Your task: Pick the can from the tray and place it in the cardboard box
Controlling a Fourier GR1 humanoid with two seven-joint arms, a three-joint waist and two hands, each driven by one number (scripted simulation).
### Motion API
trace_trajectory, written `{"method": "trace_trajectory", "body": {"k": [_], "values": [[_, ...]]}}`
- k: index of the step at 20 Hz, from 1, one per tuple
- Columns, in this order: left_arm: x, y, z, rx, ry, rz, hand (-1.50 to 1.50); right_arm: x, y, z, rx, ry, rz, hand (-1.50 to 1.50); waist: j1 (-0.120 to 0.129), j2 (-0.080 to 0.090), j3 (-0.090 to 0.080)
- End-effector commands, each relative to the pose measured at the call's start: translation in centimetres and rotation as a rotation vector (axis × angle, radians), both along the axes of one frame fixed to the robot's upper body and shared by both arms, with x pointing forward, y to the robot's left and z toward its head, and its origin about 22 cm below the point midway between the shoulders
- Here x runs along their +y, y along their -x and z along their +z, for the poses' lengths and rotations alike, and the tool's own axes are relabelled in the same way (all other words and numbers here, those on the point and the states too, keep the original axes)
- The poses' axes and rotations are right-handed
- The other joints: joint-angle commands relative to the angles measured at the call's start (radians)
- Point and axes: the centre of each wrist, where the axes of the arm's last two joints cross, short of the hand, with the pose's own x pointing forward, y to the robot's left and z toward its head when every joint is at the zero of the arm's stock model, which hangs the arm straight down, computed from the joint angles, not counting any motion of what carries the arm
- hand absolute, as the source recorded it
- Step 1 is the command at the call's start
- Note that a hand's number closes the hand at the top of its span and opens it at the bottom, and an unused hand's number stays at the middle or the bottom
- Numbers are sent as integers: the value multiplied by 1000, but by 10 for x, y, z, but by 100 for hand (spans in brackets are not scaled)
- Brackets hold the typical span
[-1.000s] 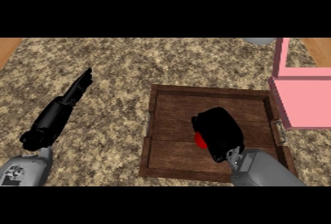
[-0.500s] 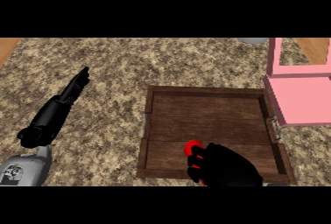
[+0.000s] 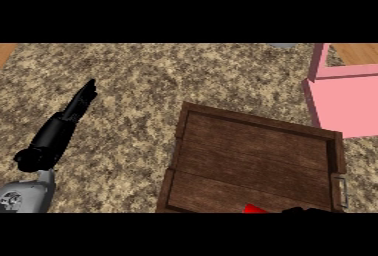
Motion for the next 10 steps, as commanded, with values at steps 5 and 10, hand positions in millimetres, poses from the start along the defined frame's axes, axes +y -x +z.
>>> {"method": "trace_trajectory", "body": {"k": [5,10], "values": [[9,15,-7,17,-10,19,0,-62,-2,40,-49,-259,-98,150,-10,-3,-2],[8,4,5,-13,-6,-7,0,-98,-22,66,56,-440,-344,150,-3,3,-5]]}}
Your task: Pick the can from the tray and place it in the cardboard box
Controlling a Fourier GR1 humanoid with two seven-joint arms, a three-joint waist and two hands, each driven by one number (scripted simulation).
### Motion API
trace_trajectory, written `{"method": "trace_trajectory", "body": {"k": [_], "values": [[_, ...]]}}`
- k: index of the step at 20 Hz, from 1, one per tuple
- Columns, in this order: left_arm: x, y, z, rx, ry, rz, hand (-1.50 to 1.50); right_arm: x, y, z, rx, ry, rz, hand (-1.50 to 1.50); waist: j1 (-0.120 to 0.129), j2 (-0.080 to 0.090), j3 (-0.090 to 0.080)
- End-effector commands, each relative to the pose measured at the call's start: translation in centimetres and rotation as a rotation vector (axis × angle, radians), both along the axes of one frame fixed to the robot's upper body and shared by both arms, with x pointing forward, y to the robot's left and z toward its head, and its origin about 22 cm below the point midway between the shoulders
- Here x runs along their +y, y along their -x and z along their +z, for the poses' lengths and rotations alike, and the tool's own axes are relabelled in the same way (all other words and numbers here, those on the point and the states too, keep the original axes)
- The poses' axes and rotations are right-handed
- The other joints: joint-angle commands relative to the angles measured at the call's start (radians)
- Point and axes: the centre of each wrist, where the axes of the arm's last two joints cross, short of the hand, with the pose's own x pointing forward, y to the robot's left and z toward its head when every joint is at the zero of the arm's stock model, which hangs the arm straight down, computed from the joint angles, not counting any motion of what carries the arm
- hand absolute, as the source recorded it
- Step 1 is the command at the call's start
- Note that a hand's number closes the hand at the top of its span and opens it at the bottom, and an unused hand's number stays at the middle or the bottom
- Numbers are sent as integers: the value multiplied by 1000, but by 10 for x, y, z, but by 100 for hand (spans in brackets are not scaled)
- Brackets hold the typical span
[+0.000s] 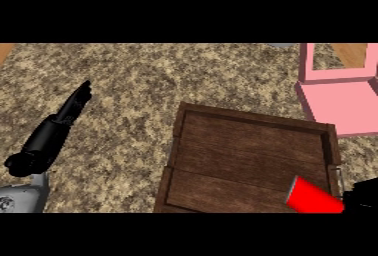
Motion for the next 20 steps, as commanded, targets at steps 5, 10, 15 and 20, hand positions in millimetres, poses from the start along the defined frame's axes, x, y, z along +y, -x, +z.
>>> {"method": "trace_trajectory", "body": {"k": [5,10,15,20], "values": [[-16,-10,11,-9,16,-60,0,-79,-36,57,70,-225,-313,150,49,9,-2],[-24,-8,-2,-13,-16,-84,0,-120,-66,92,106,-241,-439,150,90,16,-2],[-35,-25,7,-3,7,-115,0,-141,-89,83,66,-31,-521,150,103,21,-1],[-39,-34,30,-45,0,-156,0,-167,-95,65,205,201,-583,150,142,33,0]]}}
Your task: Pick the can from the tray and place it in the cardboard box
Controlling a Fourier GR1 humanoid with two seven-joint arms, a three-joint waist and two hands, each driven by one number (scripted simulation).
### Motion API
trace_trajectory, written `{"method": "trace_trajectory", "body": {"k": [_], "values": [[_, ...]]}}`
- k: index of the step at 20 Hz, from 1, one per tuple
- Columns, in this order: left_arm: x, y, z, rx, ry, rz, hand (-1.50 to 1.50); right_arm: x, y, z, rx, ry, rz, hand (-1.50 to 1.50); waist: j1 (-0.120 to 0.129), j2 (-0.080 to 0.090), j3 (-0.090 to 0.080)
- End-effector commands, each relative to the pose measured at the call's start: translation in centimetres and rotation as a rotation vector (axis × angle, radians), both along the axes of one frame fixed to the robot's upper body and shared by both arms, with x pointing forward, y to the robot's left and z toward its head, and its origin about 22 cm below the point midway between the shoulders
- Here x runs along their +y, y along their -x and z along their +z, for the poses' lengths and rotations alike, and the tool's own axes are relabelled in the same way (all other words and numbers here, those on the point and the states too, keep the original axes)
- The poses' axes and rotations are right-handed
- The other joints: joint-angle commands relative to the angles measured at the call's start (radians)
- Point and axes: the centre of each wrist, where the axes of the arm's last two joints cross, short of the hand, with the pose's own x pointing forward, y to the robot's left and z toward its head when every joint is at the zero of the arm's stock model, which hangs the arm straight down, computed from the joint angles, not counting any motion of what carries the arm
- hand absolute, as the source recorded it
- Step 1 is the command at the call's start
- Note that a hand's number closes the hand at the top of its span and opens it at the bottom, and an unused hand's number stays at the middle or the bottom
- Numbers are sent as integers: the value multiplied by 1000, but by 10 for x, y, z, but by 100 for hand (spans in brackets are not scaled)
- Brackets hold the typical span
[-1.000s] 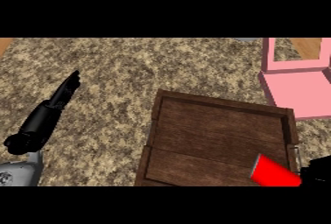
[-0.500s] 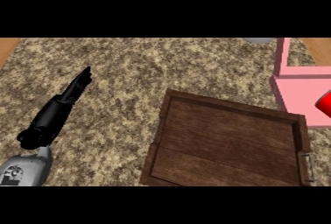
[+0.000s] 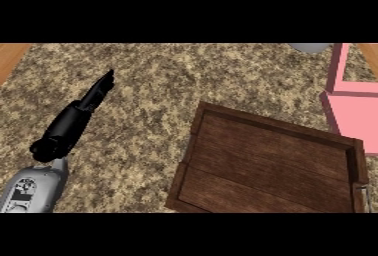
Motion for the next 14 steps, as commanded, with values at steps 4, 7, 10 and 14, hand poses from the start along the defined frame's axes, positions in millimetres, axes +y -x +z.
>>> {"method": "trace_trajectory", "body": {"k": [4,7,10,14], "values": [[-3,-6,2,-11,-8,-27,0,-34,-19,-7,195,188,-31,150,33,8,1],[-13,-9,1,-16,9,-25,0,-28,-32,-30,252,288,12,150,31,7,2],[-4,-9,3,-13,-9,-30,0,-42,-37,-29,338,344,-14,150,25,5,1],[-5,-11,-1,-14,0,-22,0,-43,-46,-29,387,324,134,-150,21,5,2]]}}
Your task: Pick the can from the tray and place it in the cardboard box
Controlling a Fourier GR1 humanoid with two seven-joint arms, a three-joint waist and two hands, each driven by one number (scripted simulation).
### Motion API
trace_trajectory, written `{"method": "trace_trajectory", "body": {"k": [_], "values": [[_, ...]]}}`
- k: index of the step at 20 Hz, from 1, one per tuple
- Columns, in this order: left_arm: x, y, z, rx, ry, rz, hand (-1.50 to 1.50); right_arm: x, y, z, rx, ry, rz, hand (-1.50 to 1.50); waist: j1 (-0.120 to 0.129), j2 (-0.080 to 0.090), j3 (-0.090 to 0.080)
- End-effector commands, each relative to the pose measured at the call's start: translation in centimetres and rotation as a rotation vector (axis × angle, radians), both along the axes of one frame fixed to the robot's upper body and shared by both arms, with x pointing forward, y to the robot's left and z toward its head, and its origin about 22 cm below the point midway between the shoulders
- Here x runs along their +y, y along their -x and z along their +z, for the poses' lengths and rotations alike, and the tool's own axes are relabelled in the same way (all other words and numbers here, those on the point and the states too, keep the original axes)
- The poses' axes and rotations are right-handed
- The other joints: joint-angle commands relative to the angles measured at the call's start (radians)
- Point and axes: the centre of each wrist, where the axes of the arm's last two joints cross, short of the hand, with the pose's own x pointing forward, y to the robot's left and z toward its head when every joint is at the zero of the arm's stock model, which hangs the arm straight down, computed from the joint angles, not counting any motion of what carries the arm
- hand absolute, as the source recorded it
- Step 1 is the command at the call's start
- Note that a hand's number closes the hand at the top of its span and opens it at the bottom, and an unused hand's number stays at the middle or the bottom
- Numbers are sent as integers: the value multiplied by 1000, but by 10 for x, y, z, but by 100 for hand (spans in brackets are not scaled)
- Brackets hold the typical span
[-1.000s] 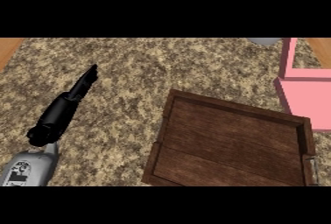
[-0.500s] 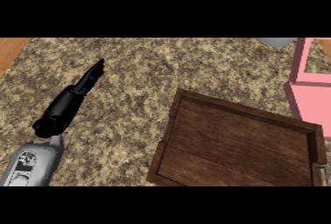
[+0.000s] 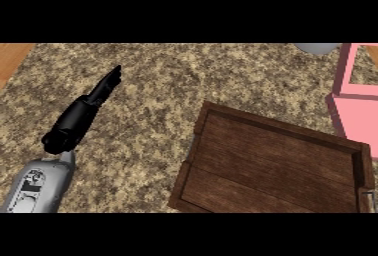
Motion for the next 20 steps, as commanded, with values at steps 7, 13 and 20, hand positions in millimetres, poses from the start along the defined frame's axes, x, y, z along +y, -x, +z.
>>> {"method": "trace_trajectory", "body": {"k": [7,13,20], "values": [[6,4,-8,20,6,23,0,-1,-19,-23,11,-555,199,-150,-24,-7,4],[1,5,-13,7,16,25,0,2,-24,-67,164,-999,-3,-150,-20,-1,1],[2,4,-7,6,1,3,0,-28,-24,-32,173,-1197,-177,-150,5,6,4]]}}
